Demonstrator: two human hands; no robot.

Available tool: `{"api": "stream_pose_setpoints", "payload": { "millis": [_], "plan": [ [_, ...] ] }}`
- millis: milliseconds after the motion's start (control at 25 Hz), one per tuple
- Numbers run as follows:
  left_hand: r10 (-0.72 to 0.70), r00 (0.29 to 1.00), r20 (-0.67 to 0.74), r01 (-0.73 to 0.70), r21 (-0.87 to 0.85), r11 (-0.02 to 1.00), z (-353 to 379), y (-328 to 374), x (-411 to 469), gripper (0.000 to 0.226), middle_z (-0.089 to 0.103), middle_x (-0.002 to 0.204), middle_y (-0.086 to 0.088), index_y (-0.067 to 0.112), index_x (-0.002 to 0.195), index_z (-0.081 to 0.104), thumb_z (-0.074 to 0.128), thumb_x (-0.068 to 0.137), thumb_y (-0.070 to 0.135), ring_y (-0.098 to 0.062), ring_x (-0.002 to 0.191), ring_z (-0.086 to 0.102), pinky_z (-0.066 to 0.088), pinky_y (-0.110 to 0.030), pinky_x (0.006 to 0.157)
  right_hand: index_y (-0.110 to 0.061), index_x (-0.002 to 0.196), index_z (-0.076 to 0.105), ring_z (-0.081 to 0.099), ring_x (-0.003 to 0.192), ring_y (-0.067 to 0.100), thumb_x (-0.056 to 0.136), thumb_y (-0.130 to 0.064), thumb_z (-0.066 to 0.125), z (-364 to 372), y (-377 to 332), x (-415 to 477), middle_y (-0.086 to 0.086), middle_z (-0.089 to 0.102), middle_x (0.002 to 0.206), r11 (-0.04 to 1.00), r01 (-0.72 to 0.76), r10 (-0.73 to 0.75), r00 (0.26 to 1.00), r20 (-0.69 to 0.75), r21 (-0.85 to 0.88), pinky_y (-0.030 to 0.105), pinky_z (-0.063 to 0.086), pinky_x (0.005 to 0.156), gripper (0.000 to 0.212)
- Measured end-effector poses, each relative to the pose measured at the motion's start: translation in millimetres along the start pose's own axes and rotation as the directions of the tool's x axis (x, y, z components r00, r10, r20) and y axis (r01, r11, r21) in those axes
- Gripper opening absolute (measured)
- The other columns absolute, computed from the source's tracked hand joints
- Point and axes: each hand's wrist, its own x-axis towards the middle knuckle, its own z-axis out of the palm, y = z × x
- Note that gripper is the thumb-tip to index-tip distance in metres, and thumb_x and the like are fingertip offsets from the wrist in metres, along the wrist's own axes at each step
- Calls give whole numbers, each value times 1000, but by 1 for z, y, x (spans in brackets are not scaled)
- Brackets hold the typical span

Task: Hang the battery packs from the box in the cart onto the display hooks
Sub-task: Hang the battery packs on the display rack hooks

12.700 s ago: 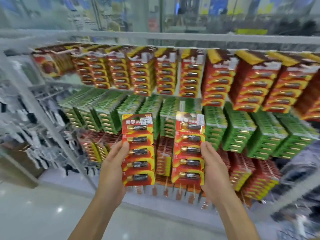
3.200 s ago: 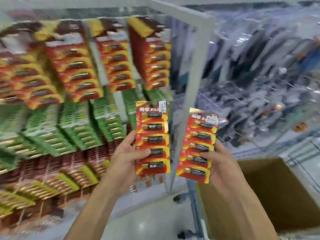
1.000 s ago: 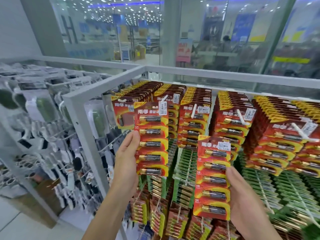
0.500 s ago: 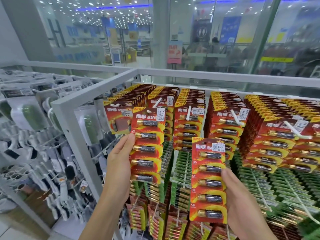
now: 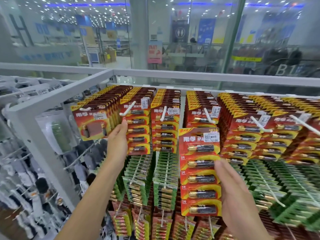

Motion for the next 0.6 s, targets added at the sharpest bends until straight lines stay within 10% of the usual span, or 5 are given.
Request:
{"api": "stream_pose_setpoints", "payload": {
  "millis": [200,360,600],
  "plan": [
    [76,997,-31,-72,93,993,5,-20,20,91,62,144,7,23,147,56,50,83,87,-18,134,57,44,-48,116,-47,102,72,70,116,17,65,-67,78,0,-21,-14,-14,73,124,987,157,-157,988,1,-25,51,51,103,42],
    [141,988,-58,-131,152,980,2,-26,18,38,71,119,15,35,114,66,46,102,65,-13,120,63,45,-46,112,-60,98,61,60,126,9,65,-68,68,3,-27,-11,-24,62,134,977,200,-203,979,-28,-76,49,49,109,34],
    [231,972,-51,-209,267,941,-6,-32,16,39,70,98,3,21,123,65,45,108,51,-19,97,65,49,-36,89,-37,108,72,77,88,14,103,-41,49,9,-21,10,-12,79,97,970,217,-218,976,5,-108,42,59,81,24]
  ]
}}
